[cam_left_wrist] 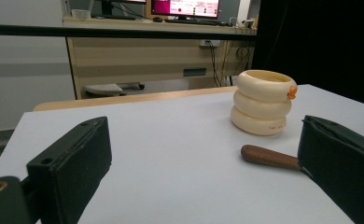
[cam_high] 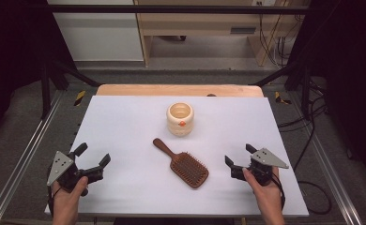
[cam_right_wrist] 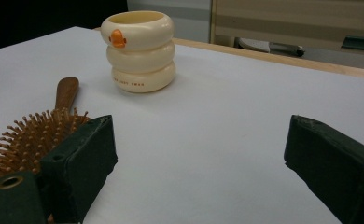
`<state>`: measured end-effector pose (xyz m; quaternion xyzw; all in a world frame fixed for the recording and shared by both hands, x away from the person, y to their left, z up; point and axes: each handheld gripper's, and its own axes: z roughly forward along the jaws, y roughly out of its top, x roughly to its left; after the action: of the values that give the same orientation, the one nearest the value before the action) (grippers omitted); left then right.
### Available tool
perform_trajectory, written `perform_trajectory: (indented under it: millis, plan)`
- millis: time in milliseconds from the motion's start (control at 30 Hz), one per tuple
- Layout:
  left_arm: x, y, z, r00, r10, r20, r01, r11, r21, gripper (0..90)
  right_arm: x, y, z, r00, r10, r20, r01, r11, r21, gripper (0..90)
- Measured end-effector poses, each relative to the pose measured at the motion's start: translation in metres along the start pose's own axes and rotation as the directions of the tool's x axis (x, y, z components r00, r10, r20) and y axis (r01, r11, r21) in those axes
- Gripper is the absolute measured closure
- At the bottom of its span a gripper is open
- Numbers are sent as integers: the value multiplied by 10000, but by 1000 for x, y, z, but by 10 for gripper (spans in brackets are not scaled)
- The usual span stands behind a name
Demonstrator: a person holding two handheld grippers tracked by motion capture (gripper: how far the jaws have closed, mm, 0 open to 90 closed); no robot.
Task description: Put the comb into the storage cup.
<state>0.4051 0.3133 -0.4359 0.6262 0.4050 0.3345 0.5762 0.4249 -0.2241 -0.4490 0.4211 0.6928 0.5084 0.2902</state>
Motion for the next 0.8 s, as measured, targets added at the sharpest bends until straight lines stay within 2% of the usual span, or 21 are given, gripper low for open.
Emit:
perform_trajectory:
  millis: [233, 400, 800]
  plan:
    - [0, -1, 0, 10000, -47, 6, 47, 10000, 20, 35, -1, 0, -2, 9997, 212, 151, -214, 9997, 128, 73]
    - [0, -1, 0, 10000, -62, -7, 62, 10000, 41, 35, 0, 0, -5, 9995, 137, 273, -141, 9998, 114, 59]
    - [0, -2, 0, 10000, 13, 18, -13, 9998, 179, 26, 7, -2, -14, 9998, 81, 208, -85, 9998, 199, 69]
